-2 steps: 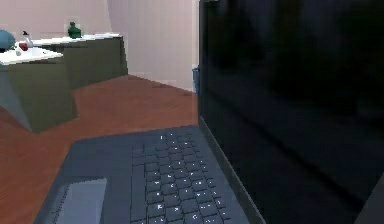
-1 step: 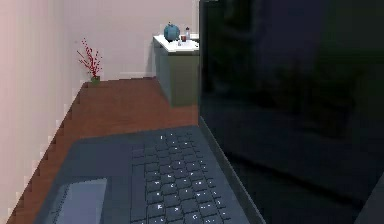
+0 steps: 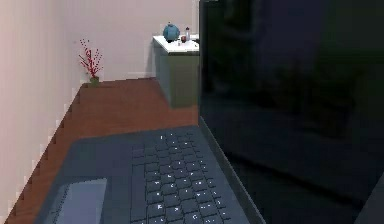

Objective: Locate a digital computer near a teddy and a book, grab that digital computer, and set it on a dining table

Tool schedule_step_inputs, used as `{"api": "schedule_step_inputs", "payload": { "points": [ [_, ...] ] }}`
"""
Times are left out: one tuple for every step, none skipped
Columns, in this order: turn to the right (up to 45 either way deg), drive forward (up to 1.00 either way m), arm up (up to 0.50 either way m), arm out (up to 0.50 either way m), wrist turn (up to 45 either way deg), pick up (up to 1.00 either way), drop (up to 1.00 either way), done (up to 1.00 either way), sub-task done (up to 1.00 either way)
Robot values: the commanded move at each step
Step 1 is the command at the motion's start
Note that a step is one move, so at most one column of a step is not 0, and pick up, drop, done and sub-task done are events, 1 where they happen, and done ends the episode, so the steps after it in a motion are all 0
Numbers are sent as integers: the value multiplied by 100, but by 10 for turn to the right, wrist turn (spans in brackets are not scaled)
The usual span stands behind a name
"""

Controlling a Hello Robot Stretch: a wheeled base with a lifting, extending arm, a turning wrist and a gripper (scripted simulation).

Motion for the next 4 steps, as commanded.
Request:
{"api": "schedule_step_inputs", "payload": {
  "points": [
    [450, 0, 0, 0, 0, 0, 0, 0, 0],
    [270, 0, 0, 0, 0, 0, 0, 0, 0],
    [0, 100, 0, 0, 0, 0, 0, 0, 0],
    [60, 0, 0, 0, 0, 0, 0, 0, 0]
  ]
}}
